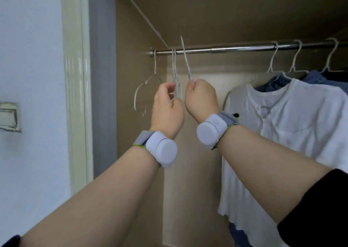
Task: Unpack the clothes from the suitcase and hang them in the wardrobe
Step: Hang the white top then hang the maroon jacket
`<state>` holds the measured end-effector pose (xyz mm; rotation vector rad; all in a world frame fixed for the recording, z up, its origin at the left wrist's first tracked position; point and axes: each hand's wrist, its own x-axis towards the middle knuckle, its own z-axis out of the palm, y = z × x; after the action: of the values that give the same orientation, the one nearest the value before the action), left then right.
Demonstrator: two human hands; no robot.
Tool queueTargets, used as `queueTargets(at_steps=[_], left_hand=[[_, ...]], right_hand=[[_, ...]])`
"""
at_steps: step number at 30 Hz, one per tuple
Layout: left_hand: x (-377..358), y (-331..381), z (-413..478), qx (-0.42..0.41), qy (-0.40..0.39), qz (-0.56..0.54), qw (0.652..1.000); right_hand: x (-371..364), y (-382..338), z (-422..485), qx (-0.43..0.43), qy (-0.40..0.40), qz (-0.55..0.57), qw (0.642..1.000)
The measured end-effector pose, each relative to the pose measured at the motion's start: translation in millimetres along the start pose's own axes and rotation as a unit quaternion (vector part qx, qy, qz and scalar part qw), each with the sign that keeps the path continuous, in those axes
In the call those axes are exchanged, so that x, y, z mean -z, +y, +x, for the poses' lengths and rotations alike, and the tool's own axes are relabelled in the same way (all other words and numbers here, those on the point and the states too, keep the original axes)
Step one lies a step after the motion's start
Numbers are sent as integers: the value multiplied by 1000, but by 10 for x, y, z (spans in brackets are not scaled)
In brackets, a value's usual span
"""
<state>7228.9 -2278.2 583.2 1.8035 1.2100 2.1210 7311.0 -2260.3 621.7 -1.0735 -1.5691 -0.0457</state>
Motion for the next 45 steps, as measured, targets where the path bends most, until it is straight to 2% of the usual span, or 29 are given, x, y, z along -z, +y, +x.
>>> queueTargets(at_steps=[2,4,7,9,12,15,19,21,27,29,33,36,39,45], left_hand=[[-134,44,-92,33,-34,-26,999],[-278,67,-198,76,-75,-55,993],[-431,91,-393,123,-128,-81,981],[-525,127,-543,141,-157,-96,973],[-619,103,-736,179,-186,-98,961],[-587,-82,-883,212,-230,-24,950],[-403,-300,-1104,237,-274,36,931],[-251,-384,-1190,244,-275,73,927],[565,-460,-1301,285,-278,144,906],[902,-395,-1350,297,-297,171,891],[1392,-280,-1463,328,-335,178,865],[1591,-233,-1498,332,-303,144,881],[1907,-267,-1498,347,-249,160,890],[2681,-551,-1465,377,-189,245,873]], right_hand=[[248,68,-93,-8,-37,-3,999],[477,113,-190,-53,-107,-4,993],[674,266,-282,-92,-167,-12,981],[774,355,-367,-62,-214,-55,973],[871,502,-525,-83,-307,-113,941],[866,678,-655,-79,-369,-145,915],[713,731,-765,-102,-522,-167,830],[558,754,-830,-123,-565,-135,805],[114,395,-1091,-32,-604,-85,792],[-11,166,-1187,-7,-642,-76,763],[-197,-326,-1357,105,-693,-131,701],[-297,-554,-1367,133,-690,-142,697],[-513,-774,-1438,129,-699,-128,692],[-1158,-1191,-1714,161,-691,-70,702]])
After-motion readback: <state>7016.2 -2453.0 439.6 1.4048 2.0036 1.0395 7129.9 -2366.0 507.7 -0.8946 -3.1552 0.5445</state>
